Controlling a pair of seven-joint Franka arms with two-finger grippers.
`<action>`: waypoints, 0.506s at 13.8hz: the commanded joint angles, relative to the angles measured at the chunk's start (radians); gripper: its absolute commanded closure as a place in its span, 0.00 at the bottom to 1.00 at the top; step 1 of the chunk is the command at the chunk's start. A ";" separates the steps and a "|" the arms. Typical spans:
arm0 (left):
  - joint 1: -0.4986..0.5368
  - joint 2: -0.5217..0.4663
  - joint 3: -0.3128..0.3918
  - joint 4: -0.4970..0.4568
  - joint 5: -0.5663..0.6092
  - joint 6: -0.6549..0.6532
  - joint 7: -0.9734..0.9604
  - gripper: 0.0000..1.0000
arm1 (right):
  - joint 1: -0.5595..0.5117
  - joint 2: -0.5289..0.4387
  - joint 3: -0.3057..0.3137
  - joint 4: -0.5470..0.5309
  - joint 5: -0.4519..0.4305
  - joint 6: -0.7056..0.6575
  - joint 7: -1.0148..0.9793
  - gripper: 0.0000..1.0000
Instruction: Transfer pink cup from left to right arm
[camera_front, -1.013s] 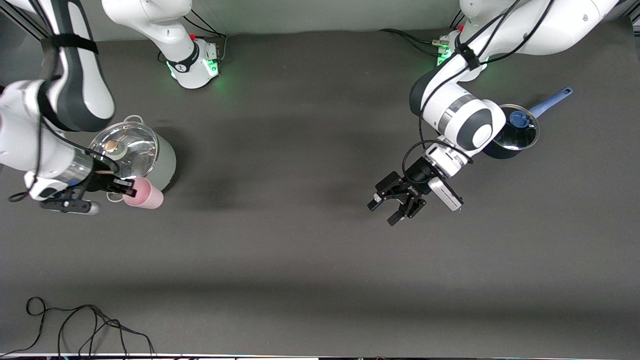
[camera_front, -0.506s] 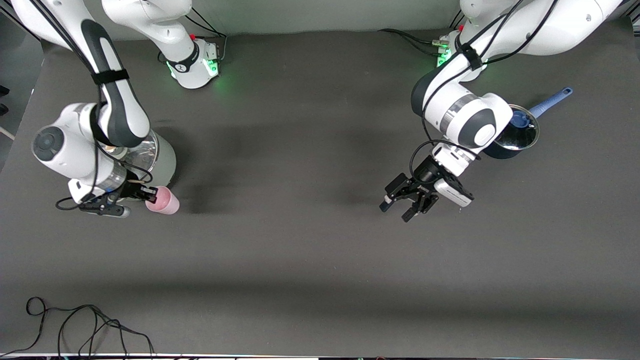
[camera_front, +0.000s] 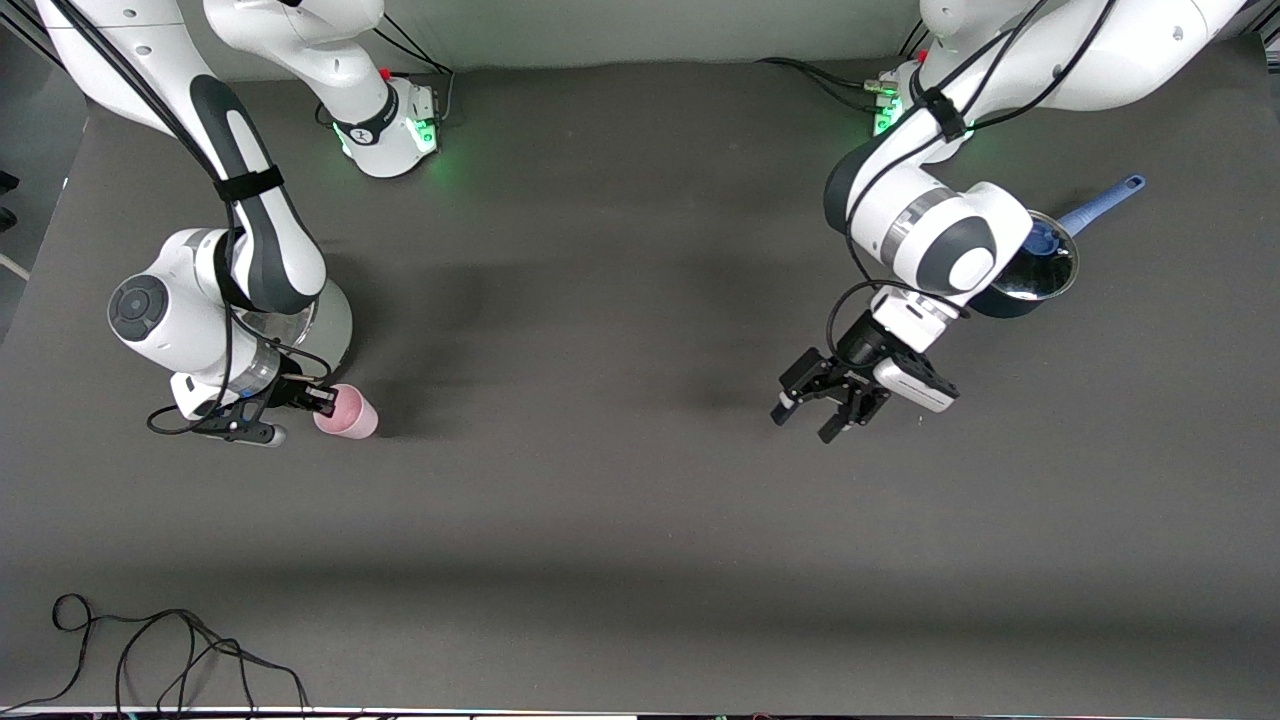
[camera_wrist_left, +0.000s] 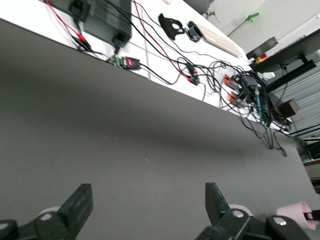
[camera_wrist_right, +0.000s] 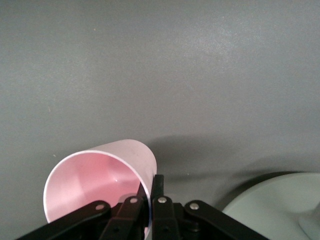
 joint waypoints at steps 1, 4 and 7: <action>0.021 -0.010 -0.003 -0.002 0.134 0.035 -0.147 0.00 | 0.009 0.035 -0.006 0.003 0.024 0.051 -0.025 0.79; 0.023 -0.006 -0.003 -0.013 0.389 0.026 -0.528 0.00 | 0.009 0.036 -0.006 0.003 0.024 0.051 -0.025 0.62; 0.050 -0.008 0.003 -0.030 0.596 -0.012 -0.831 0.00 | 0.009 0.009 -0.006 0.006 0.024 0.037 -0.025 0.54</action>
